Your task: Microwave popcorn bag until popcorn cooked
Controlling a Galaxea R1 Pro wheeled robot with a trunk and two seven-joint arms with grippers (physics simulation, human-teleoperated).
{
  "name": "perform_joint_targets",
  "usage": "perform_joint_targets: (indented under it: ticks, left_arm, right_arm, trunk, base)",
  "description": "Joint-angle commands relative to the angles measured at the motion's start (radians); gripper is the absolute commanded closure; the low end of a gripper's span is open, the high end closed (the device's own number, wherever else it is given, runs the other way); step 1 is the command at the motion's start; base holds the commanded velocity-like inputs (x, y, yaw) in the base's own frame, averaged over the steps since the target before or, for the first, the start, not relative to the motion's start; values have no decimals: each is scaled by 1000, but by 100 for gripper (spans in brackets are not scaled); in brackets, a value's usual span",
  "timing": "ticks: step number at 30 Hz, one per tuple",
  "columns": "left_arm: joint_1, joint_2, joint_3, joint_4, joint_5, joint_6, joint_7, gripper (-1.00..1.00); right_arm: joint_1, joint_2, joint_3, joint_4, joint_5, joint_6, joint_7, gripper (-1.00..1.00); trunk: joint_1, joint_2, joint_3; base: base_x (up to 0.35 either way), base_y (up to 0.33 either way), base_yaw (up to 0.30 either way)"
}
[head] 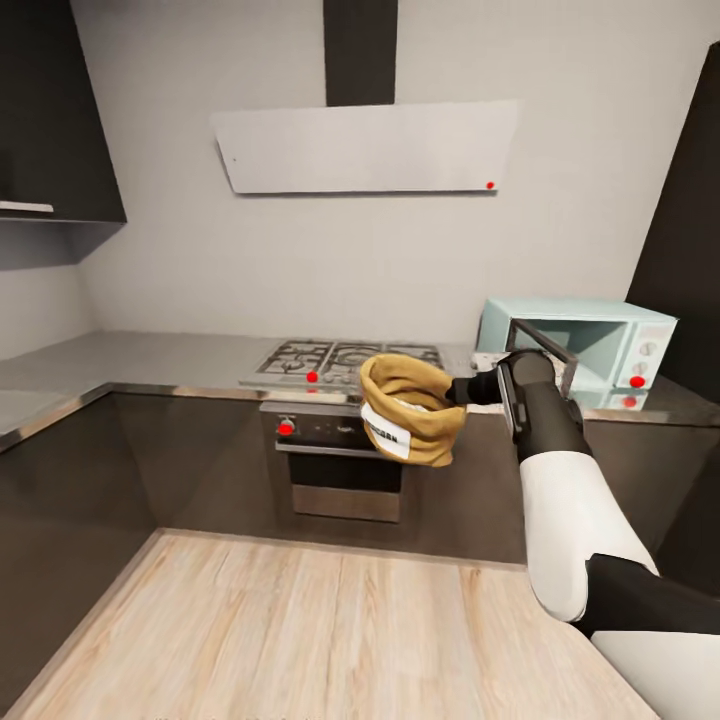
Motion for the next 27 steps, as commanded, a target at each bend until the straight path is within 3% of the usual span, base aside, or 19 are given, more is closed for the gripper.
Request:
perform_joint_targets:
  ticks: [1, 27]
  left_arm:
    - [0, -1, 5, -1, -3, -2, 2, -100]
    - [0, -1, 6, -1, -2, -2, 4, -100]
  right_arm:
    - [-1, 2, -4, 0, 10, 2, 9, 100]
    - [-1, 0, -6, 1, 10, 2, 8, 100]
  trunk:
    - [-1, -1, -1]
    - [-1, -1, -1]
  base:
    - [-325, 0, -298]
    - [-343, 0, -298]
